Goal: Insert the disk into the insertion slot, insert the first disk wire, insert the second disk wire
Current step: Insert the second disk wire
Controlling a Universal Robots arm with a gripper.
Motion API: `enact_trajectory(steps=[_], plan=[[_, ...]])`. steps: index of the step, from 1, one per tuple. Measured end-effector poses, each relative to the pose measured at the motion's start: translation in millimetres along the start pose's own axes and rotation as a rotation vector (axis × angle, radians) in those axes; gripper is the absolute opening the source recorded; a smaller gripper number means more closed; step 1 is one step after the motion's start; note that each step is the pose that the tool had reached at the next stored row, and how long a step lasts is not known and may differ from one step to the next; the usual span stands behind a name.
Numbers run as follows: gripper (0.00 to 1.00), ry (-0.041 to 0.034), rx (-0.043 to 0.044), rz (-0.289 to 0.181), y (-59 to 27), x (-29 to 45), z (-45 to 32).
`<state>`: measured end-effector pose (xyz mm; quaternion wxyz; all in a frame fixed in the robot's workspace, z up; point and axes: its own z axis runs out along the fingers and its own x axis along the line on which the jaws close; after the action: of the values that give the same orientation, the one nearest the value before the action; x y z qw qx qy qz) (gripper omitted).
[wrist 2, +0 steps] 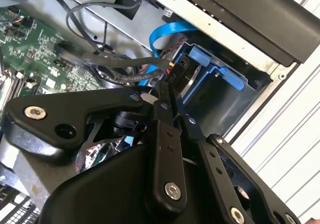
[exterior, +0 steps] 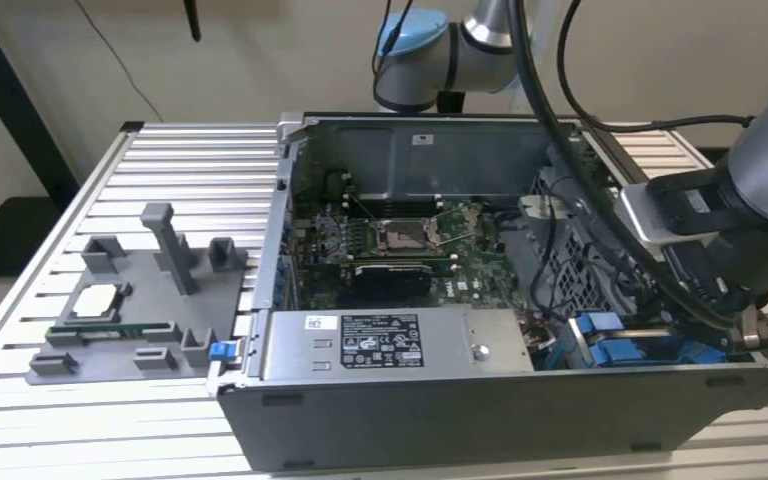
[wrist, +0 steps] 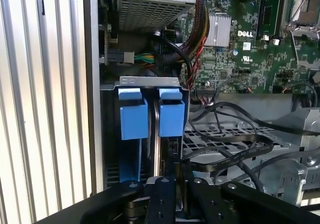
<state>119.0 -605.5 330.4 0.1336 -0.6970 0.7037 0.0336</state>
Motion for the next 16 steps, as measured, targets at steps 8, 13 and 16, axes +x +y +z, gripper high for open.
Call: enact_trajectory(steps=[8, 13, 16], plan=[[1.00, -0.0001, -0.0034, 0.001, -1.2, -3.9, -16.0], [1.00, 0.0001, -0.0051, 0.002, -2.6, -8.1, -33.3], [1.00, 0.0000, -0.0052, 0.002, -3.6, -11.0, -45.1]])
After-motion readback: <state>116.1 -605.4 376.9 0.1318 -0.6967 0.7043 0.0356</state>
